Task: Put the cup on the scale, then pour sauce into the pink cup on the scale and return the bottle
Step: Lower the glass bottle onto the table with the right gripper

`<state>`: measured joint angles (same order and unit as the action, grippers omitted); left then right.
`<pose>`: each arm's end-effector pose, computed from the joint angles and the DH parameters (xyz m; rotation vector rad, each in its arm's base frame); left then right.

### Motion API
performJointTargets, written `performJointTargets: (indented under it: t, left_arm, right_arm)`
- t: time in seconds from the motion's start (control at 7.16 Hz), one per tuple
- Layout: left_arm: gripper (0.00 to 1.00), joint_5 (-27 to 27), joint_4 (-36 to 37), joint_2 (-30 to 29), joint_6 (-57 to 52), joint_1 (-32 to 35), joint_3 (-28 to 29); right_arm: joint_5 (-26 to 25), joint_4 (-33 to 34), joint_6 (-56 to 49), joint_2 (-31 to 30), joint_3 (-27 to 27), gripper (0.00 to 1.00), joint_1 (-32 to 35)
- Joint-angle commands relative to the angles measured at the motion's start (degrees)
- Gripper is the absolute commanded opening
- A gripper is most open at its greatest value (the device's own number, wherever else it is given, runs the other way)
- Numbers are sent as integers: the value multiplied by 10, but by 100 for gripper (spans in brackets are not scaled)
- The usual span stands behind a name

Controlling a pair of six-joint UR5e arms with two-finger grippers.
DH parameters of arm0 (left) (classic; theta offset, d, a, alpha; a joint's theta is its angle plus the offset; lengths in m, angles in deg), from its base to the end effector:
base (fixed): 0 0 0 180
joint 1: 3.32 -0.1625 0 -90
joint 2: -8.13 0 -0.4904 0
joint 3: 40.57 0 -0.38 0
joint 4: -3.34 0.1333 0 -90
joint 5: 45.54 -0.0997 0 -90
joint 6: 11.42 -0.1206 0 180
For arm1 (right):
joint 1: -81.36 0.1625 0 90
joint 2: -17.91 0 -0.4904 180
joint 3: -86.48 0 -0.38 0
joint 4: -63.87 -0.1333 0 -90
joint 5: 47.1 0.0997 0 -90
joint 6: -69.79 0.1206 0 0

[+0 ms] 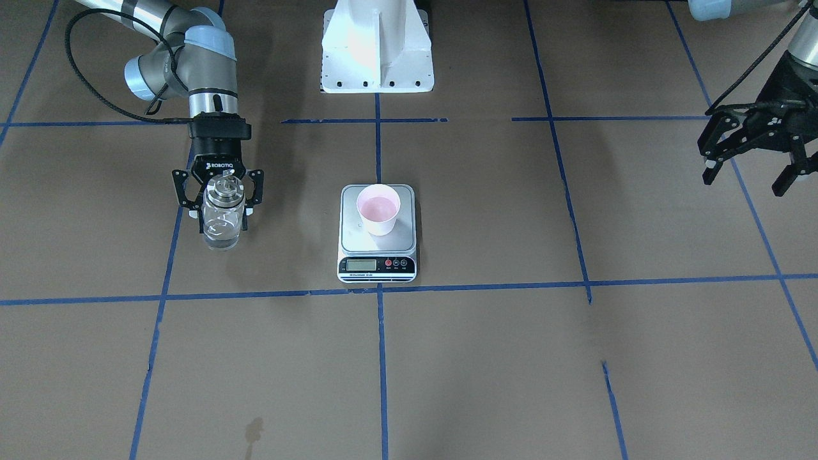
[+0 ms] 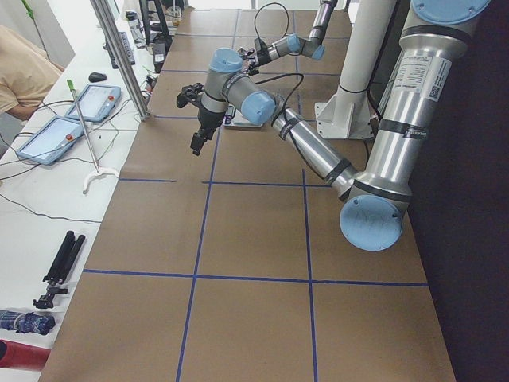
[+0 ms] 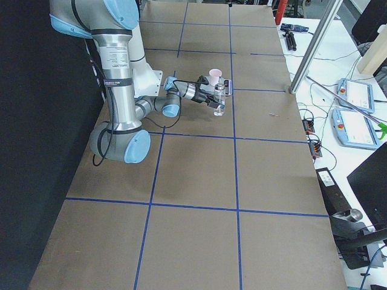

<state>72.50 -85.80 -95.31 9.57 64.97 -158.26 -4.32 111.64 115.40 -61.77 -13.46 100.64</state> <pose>0.1305 -0.5348 0.4063 0.4706 0.6875 0.1838 -0.4582 -0.3953 0.4628 1.1576 -0.4770 0.0694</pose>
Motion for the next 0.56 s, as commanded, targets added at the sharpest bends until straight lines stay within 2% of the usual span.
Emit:
performJointTargets:
  t: [0.0, 0.28, 0.42]
  left_arm:
    - [91, 0, 3, 0, 0, 1, -8]
    - [91, 0, 15, -1, 0, 1, -17]
    - [91, 0, 15, -1, 1, 1, -16]
  right_arm:
    - [27, 0, 28, -7, 0, 0, 14]
    - [45, -23, 144, -23, -4, 0, 15]
    - [58, -74, 150, -53, -2, 0, 15]
